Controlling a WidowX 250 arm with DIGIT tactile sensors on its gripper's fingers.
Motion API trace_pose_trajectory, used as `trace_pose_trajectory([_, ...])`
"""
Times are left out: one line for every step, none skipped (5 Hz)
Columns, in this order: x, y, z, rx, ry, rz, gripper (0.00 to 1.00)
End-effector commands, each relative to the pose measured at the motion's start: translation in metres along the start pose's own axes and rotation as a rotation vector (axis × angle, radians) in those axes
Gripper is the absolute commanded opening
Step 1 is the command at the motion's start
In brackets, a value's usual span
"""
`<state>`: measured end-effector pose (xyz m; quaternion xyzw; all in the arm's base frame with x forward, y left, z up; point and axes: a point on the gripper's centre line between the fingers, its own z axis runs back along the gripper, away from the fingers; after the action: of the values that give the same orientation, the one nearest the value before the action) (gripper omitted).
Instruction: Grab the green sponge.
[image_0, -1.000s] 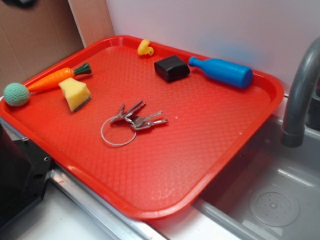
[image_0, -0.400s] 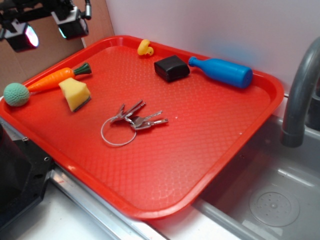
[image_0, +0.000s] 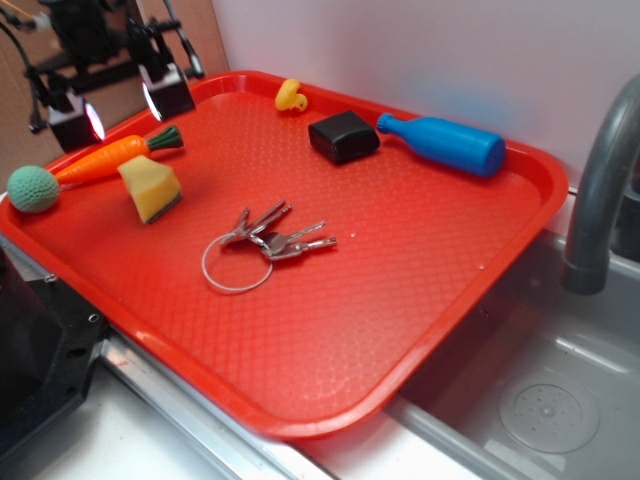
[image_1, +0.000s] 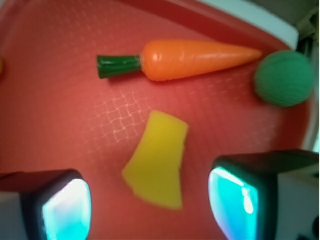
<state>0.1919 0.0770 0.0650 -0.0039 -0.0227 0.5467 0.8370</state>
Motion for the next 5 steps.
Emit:
trace_pose_trajectory([-0.007, 0.011, -0.046, 0.061, -0.021, -0.058, 1.00])
trace_pose_trajectory([-0.009, 0.011, -0.046, 0.030, -0.010, -0.024, 0.00])
trace_pose_trajectory([-0.006, 0.009, -0.037, 0.002, -0.015, -0.084, 0.00])
trace_pose_trajectory([-0.003, 0.006, 0.001, -0.040, -0.009, -0.306, 0.00])
trace_pose_trajectory([-0.012, 0.000, 0.051, -0.021, 0.001, -0.538, 0.00])
